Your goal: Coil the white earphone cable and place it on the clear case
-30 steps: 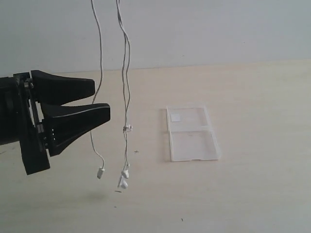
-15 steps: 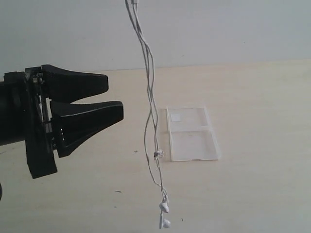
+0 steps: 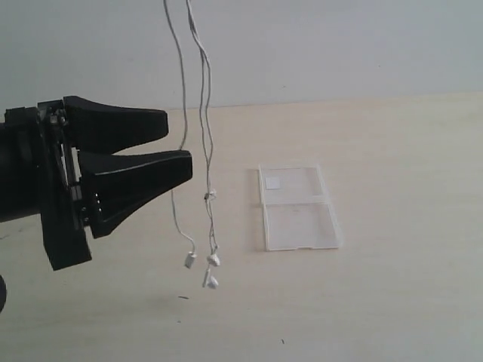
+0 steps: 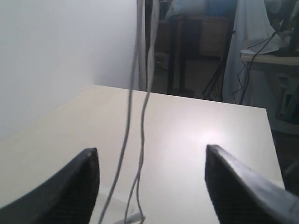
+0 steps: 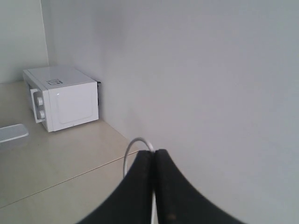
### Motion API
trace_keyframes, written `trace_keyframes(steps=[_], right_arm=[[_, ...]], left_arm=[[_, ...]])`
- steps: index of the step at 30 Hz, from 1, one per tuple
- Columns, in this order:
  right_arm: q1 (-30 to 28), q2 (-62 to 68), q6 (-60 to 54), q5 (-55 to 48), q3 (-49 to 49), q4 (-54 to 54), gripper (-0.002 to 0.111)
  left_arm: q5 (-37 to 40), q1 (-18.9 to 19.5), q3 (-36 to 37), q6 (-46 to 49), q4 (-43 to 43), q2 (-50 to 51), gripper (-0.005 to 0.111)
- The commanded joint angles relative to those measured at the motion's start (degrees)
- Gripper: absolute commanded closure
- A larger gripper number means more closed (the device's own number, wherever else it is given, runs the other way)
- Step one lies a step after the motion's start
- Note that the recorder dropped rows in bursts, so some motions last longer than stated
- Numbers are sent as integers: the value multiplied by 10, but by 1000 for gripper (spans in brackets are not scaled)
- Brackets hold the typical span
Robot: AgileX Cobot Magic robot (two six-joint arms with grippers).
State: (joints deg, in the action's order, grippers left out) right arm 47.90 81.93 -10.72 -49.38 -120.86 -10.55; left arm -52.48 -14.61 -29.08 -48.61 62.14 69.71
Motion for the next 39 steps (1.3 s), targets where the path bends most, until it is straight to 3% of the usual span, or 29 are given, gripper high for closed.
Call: trace_keyframes(steps=[1, 8, 12, 13, 14, 17, 18, 21, 36, 39], right_arm=[[1, 1, 3, 19, -2, -1, 108], [1, 1, 3, 24, -2, -1, 108], [1, 1, 3, 24, -2, -1, 108], [1, 1, 3, 24, -2, -1, 108], [1, 1, 3, 24, -2, -1, 108], [1, 1, 3, 24, -2, -1, 108], [1, 1, 3, 24, -2, -1, 108], [1, 1, 3, 25, -2, 0, 108], [1, 1, 3, 42, -2, 0, 108], [1, 1, 3, 42, -2, 0, 108]], left_arm=[[-1, -3, -7, 24, -46, 3, 43], [-4, -3, -41, -46, -38, 55, 50], [-10, -3, -41, -57, -10, 62, 83], [-39, -3, -41, -61, -8, 65, 100], [-78, -3, -41, -58, -8, 67, 107], [-124, -3, -44, -40, -7, 70, 91], [-110, -3, -44, -40, 0, 70, 77], [-103, -3, -44, -41, 35, 70, 53], [-64, -3, -48, -25, -16, 74, 52], [-64, -23, -65, -25, -13, 90, 52]])
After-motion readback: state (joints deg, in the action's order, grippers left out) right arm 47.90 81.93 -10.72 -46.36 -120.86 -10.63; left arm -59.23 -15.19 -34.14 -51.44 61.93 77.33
